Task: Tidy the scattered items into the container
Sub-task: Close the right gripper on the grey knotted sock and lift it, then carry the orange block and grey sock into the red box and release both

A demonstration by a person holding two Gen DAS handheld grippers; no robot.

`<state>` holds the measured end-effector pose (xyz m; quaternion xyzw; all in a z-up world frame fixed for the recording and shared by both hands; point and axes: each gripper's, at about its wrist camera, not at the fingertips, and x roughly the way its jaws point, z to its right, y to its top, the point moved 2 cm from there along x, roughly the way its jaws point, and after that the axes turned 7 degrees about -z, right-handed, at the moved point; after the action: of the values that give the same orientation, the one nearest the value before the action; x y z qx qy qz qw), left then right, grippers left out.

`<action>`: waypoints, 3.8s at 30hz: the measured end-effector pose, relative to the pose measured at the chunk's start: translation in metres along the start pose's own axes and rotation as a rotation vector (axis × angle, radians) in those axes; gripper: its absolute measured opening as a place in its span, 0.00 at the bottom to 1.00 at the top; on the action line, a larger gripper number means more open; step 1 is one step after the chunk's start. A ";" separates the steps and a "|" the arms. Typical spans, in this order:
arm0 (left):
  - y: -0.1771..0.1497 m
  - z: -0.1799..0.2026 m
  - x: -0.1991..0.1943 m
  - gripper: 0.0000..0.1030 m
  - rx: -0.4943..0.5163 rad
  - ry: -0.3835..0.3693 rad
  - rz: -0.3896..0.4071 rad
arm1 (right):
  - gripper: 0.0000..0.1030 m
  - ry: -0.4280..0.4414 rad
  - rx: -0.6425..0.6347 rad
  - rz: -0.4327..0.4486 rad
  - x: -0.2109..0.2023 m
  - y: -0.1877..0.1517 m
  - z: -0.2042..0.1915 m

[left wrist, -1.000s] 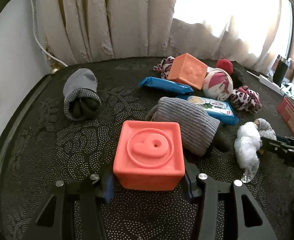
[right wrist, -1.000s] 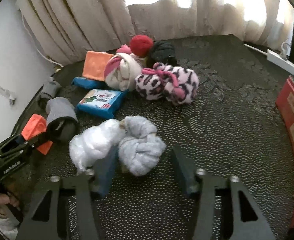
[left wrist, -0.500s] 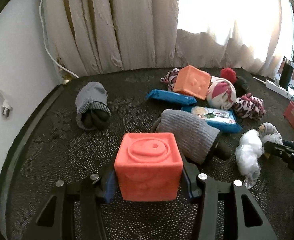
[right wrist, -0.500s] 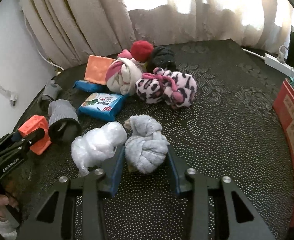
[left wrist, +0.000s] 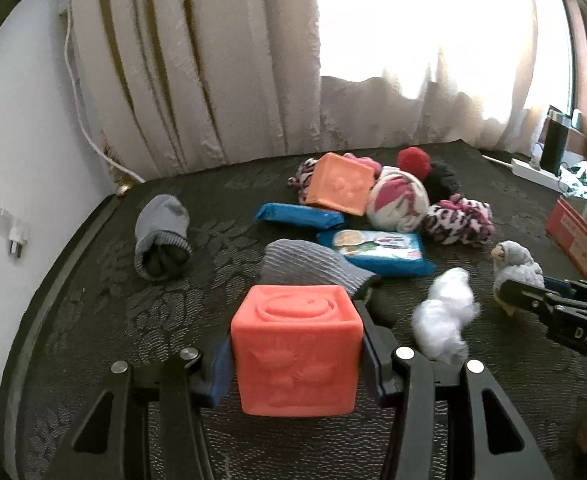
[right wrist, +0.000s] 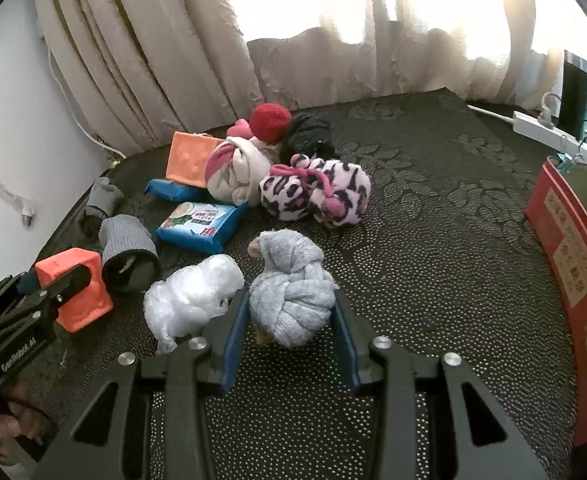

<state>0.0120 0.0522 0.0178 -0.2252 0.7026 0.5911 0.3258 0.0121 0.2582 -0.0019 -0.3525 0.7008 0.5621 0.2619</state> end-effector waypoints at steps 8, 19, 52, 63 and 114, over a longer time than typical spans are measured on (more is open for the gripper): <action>0.002 0.024 -0.010 0.52 0.041 -0.015 0.011 | 0.43 0.009 0.010 0.016 -0.006 -0.001 0.005; 0.004 0.048 -0.016 0.52 0.073 -0.032 0.016 | 0.43 0.012 0.021 0.050 -0.017 0.000 0.011; 0.035 0.245 -0.044 0.52 0.373 -0.293 0.062 | 0.43 -0.348 0.337 0.288 -0.162 -0.038 0.199; 0.052 0.306 -0.054 0.52 0.454 -0.384 0.065 | 0.43 -0.408 0.380 0.256 -0.160 -0.050 0.226; 0.072 0.342 -0.063 0.70 0.462 -0.411 0.124 | 0.68 -0.463 0.458 0.297 -0.174 -0.056 0.244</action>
<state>0.0702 0.3961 0.0825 0.0221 0.7502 0.4678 0.4668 0.1561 0.5230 0.0407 -0.0424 0.7745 0.4871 0.4014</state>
